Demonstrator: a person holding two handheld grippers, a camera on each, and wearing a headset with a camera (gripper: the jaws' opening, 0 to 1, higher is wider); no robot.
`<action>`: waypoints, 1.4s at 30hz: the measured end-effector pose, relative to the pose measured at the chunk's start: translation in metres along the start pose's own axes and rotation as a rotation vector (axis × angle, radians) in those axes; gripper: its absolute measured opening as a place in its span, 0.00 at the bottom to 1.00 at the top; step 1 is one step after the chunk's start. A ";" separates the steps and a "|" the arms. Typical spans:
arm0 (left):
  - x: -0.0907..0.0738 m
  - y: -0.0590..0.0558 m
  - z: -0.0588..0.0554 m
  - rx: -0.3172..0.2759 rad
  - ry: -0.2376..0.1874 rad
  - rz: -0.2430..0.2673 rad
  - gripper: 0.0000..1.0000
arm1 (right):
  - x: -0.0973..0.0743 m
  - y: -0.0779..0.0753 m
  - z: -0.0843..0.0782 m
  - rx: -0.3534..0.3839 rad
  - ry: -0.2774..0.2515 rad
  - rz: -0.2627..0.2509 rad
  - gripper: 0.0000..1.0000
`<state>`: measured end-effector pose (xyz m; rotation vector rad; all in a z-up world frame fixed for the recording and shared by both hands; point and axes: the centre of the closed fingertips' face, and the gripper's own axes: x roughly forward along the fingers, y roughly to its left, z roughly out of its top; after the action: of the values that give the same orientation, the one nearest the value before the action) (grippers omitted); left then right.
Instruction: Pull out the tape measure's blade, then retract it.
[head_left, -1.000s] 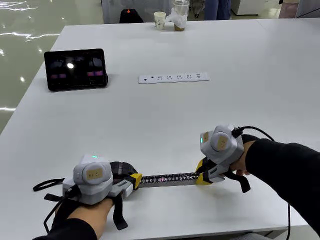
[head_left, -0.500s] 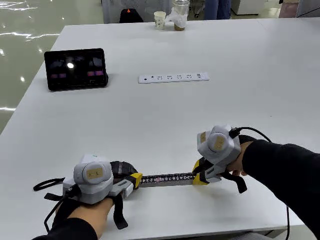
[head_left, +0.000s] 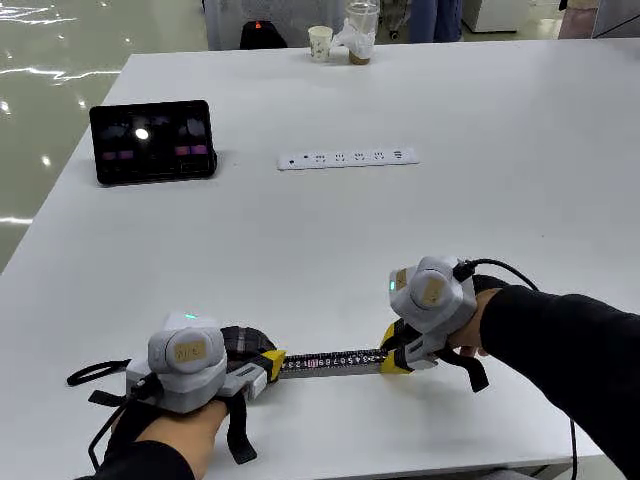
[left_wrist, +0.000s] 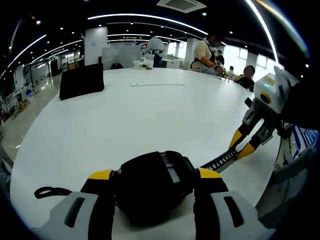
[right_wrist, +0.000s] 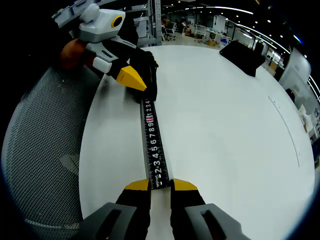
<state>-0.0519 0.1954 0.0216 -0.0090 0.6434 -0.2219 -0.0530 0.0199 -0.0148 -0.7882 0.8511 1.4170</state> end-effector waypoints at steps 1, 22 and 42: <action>0.000 0.000 0.000 0.000 0.000 0.000 0.59 | 0.000 0.000 0.000 0.000 -0.001 -0.001 0.12; 0.001 0.001 0.000 -0.004 0.002 -0.003 0.58 | 0.005 0.000 0.010 0.010 -0.042 -0.007 0.12; 0.001 0.002 0.000 -0.008 0.002 -0.006 0.58 | 0.009 0.002 0.020 0.009 -0.068 -0.009 0.12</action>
<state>-0.0502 0.1969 0.0210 -0.0185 0.6461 -0.2253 -0.0551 0.0421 -0.0129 -0.7323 0.8007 1.4234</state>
